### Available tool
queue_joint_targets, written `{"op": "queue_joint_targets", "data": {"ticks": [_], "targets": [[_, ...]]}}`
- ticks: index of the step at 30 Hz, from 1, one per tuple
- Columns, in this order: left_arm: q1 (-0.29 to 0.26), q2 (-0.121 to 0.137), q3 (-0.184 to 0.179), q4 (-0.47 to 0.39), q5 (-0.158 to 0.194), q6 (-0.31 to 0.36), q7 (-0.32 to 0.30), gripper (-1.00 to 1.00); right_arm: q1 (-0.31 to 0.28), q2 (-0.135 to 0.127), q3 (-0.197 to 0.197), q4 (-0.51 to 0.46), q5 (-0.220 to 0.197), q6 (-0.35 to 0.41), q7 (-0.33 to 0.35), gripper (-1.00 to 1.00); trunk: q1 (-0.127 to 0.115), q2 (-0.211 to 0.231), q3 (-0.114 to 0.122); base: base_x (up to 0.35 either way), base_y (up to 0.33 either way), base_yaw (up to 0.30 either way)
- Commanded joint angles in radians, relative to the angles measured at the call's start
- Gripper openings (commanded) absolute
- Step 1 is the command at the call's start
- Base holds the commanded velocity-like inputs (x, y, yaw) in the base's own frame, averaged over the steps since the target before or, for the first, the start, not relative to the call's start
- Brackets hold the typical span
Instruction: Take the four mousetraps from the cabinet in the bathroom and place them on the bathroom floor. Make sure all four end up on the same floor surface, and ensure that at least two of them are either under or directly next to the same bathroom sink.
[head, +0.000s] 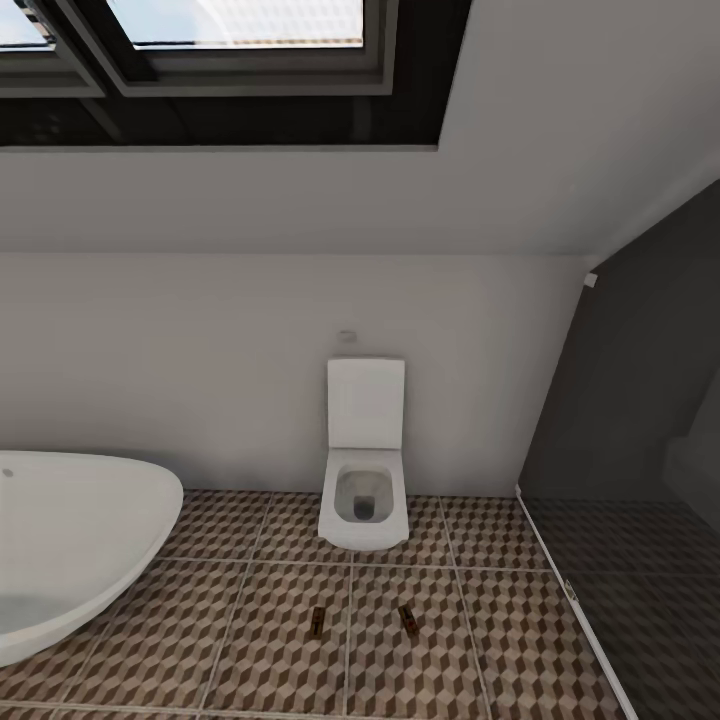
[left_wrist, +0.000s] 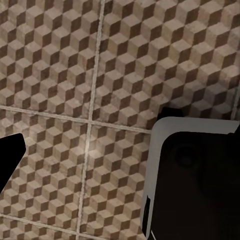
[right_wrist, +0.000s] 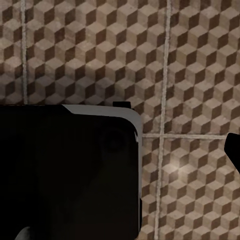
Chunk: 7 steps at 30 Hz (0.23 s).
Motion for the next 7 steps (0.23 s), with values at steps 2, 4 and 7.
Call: {"op": "queue_joint_targets", "data": {"ticks": [2, 4, 7], "targets": [[-0.001, -0.001, -0.006, 0.003, 0.001, -0.005, 0.002, 1.0, -0.001, 0.0, 0.007, 0.001, -0.01, -0.003, 0.003, 1.0, 0.001, -0.002, -0.002, 0.0, 0.0, 0.0], [-0.001, 0.0, -0.006, 0.003, 0.001, -0.005, 0.002, 1.0, -0.001, 0.0, 0.007, 0.001, -0.01, -0.003, 0.003, 1.0, 0.001, -0.002, -0.002, 0.0, 0.0, 0.0], [-0.001, 0.0, -0.006, 0.003, 0.001, -0.005, 0.002, 1.0, -0.001, 0.0, 0.007, 0.001, -0.01, -0.003, 0.003, 1.0, 0.001, -0.002, -0.002, 0.0, 0.0, 0.0]]}}
